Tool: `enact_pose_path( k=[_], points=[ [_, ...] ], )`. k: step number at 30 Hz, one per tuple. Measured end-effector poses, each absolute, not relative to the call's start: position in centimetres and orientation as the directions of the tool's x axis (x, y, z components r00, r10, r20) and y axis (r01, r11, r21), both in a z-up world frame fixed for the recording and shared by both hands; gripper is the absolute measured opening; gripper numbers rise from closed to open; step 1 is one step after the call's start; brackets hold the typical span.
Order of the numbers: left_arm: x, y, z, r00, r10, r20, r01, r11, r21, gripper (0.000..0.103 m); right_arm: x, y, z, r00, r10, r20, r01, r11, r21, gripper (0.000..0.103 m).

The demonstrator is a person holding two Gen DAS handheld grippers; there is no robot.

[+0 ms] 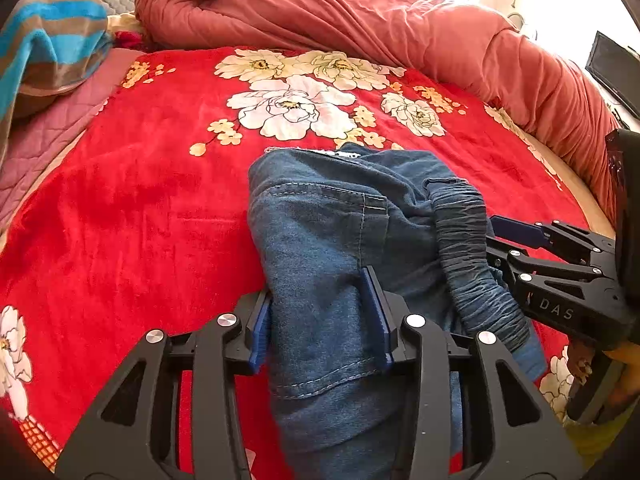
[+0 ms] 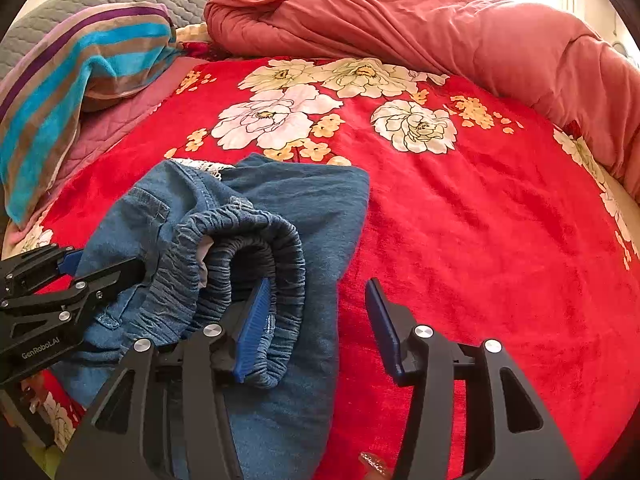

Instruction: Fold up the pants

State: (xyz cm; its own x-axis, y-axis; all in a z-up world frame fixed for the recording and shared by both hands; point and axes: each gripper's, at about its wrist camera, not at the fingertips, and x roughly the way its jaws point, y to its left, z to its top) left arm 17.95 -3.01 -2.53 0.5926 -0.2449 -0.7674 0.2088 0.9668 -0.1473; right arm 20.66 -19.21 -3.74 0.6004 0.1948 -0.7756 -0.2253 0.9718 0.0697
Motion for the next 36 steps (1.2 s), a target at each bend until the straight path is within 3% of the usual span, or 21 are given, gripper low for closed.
enact_pose_path(
  k=[5,12,17,22,30,36],
  points=[
    [17.9,-2.9,-2.2,0.593,-0.25,-0.765,0.208,0.966,-0.155,0.037,20.6,-19.5,-3.5,0.601,0.202,-0.773,-0.217,0.972,0.086,0.051],
    [17.5,-2.6,-1.5,0.611,-0.24,-0.755,0.198,0.969,-0.147,0.045,20.3,-19.9,-2.9,0.616,0.197,-0.763,-0.194,0.976,0.096,0.067],
    [17.4,-2.2,-1.2,0.617,-0.235,-0.751,0.191,0.97,-0.147,0.052,20.1,-20.5,-2.3,0.636,0.192,-0.748,-0.171,0.98,0.105,0.084],
    [17.1,-1.8,-0.9,0.621,-0.234,-0.748,0.182,0.971,-0.153,0.066,19.9,-21.3,-1.7,0.656,0.18,-0.733,-0.143,0.983,0.113,0.095],
    [16.7,-1.7,-0.2,0.63,-0.234,-0.741,0.182,0.971,-0.152,0.088,19.2,-21.8,-0.8,0.679,0.17,-0.714,-0.129,0.985,0.111,0.098],
    [16.0,-1.6,0.9,0.651,-0.227,-0.725,0.181,0.973,-0.142,0.093,17.8,-21.9,0.7,0.722,0.176,-0.669,-0.135,0.984,0.112,0.098]
  ],
)
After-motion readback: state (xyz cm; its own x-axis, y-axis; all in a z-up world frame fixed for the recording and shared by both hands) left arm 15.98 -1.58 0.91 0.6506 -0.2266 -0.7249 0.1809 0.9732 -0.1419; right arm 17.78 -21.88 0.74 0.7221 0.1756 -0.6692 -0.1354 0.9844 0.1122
